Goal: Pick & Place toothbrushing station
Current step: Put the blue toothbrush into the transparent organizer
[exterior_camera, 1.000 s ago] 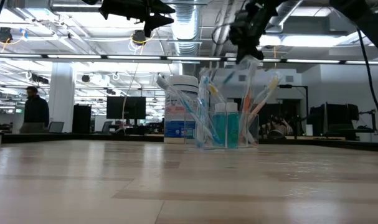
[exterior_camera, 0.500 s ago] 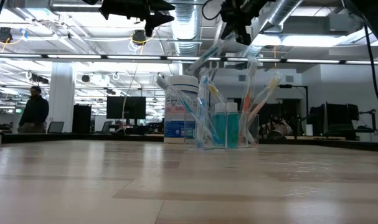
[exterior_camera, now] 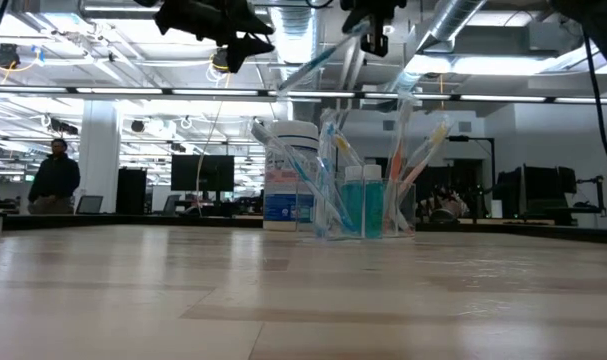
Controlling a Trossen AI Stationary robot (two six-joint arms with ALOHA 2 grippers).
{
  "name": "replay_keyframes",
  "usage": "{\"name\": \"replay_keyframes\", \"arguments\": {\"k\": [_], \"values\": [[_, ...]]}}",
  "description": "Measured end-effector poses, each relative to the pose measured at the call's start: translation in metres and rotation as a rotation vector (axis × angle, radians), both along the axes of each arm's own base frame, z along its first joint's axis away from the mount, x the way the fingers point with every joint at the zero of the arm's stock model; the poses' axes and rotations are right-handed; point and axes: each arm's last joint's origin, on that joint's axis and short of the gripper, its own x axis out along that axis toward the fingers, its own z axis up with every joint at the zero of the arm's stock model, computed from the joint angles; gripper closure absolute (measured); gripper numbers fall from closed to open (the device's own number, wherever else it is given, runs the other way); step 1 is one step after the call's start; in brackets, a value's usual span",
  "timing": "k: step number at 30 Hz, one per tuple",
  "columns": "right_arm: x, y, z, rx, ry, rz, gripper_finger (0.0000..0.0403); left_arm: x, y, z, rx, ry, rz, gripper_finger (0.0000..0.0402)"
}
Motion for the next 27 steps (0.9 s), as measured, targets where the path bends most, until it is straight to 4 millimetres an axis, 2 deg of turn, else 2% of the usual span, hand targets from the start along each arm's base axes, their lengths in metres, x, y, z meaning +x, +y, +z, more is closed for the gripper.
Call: {"name": "replay_keyframes", "arguments": {"k": [13,23,27], "values": [[0.015,0.018,0.006,0.035,-0.095,0.087,0.0403,0.018,-0.027,-0.002,-0.082,0.011,-0.165,0.0230],[0.029,0.034,0.005,0.074,-0.127,0.145,0.0403,0.028,-0.045,-0.006,-0.111,0.059,-0.214,0.0230],[0.032,0.040,0.005,0.074,-0.134,0.161,0.0403,0.031,-0.050,0.001,-0.095,0.046,-0.231,0.0230]]}}
